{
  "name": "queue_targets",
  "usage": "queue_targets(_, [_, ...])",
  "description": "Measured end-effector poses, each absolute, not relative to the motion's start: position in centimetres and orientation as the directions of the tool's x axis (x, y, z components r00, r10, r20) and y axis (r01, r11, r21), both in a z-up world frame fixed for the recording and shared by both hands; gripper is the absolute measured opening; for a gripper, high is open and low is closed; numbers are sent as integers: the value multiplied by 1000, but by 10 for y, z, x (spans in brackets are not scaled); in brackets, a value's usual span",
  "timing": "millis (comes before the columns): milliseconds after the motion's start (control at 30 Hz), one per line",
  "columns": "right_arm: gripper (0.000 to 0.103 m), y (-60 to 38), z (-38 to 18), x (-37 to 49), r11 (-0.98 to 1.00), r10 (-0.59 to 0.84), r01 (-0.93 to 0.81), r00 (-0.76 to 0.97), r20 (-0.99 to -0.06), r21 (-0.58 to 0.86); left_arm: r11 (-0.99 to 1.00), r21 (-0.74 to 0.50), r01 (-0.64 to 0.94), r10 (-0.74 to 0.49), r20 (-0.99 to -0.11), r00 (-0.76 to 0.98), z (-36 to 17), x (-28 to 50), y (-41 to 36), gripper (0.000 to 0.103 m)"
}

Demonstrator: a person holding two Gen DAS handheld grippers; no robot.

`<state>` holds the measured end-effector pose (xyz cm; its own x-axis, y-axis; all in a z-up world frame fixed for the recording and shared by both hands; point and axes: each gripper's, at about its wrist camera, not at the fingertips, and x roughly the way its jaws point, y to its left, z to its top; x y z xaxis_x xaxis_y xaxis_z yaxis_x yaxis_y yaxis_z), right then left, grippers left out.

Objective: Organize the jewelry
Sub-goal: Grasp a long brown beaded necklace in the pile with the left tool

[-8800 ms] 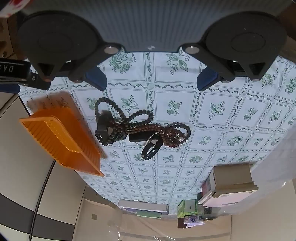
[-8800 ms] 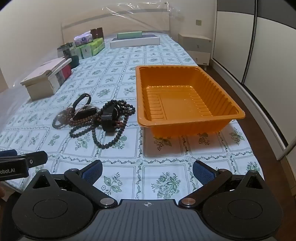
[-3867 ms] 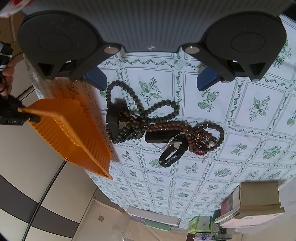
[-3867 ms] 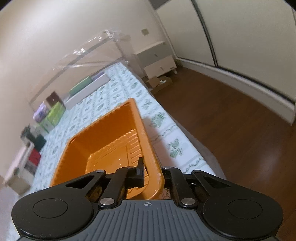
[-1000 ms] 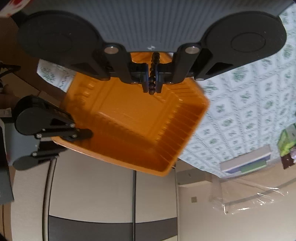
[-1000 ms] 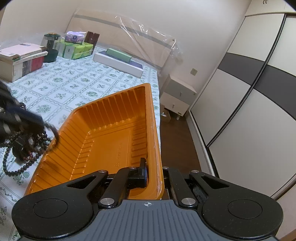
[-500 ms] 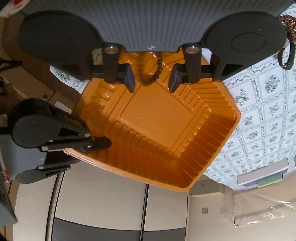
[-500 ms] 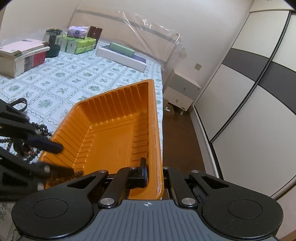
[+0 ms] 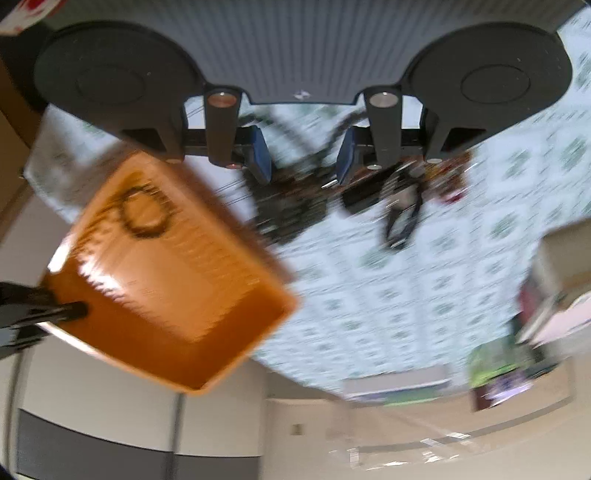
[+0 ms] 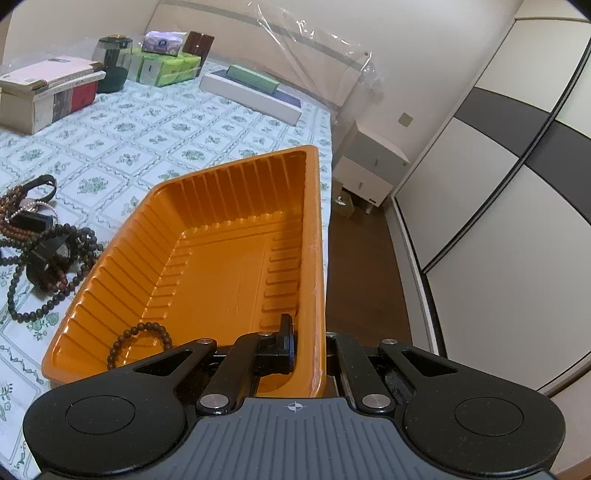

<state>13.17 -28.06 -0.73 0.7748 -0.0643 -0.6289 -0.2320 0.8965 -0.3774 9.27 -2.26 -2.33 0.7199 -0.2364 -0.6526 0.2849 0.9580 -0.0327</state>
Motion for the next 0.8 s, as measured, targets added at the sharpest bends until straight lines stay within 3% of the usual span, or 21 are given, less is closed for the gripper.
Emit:
queue_targets(200, [3,-281,-7,134,894,-67,-244,758,-649,-377,978,5,207,-150,-669,727,-37,93,7,35])
queue_targets(633, [3,-279,-8,135,891,-74,-243,757,-649,-384,940,45,339,-232,-644,729,-48,111,-41,35])
queue_targets(800, [3,-280,-10,135,890,-76,-242,758,-648,-387,910,156,385,-200,-647,736,-54,126,-59,32])
